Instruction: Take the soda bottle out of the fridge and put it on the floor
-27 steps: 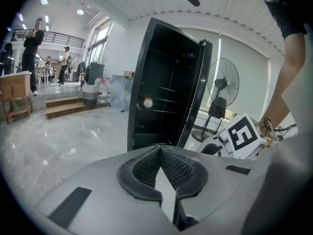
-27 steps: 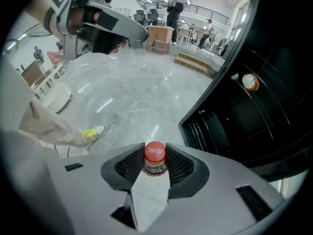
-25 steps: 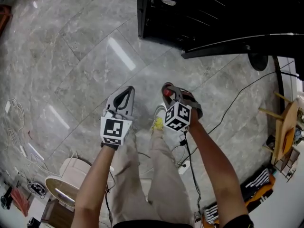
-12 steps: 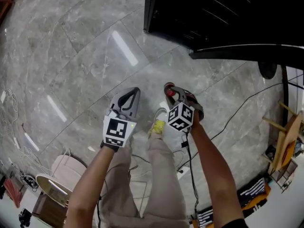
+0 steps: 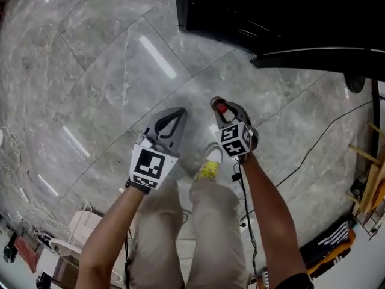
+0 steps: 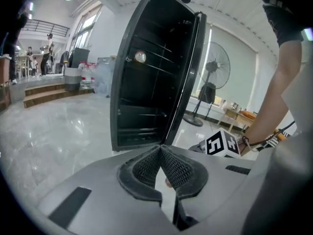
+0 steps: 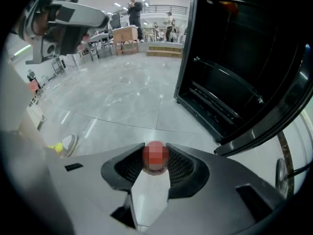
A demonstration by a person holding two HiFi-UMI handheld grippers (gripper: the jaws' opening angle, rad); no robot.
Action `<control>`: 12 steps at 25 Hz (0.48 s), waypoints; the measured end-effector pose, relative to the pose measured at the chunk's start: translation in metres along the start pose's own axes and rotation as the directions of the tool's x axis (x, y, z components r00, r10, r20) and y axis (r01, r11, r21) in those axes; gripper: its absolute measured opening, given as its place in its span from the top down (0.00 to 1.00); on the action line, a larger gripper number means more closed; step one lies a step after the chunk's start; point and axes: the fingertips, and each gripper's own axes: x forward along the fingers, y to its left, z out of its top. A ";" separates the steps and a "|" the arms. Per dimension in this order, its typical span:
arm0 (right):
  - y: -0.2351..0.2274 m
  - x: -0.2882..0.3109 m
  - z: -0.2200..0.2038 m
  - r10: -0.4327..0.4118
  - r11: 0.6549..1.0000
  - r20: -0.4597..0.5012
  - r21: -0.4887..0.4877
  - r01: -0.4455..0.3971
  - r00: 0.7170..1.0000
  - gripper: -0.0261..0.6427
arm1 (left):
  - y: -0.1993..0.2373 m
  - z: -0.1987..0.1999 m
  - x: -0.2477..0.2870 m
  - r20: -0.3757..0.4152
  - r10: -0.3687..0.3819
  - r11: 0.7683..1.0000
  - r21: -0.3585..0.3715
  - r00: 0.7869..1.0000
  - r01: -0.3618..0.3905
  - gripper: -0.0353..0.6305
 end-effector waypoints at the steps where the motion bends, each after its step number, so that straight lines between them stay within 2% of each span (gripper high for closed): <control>1: 0.000 0.010 -0.004 -0.003 1.000 0.000 0.016 0.003 1.000 0.77 | 0.002 -0.005 0.003 0.001 -0.001 1.000 -0.010 1.000 0.001 0.92; 8: -0.012 0.052 -0.015 -0.052 0.992 0.028 0.121 0.048 0.998 0.77 | 0.020 -0.021 0.017 0.005 0.008 0.999 -0.031 1.000 -0.008 0.92; 12: -0.013 0.059 -0.009 -0.064 0.990 0.036 0.129 0.059 0.997 0.77 | 0.026 -0.020 0.019 0.012 0.010 0.999 -0.032 1.000 -0.010 0.92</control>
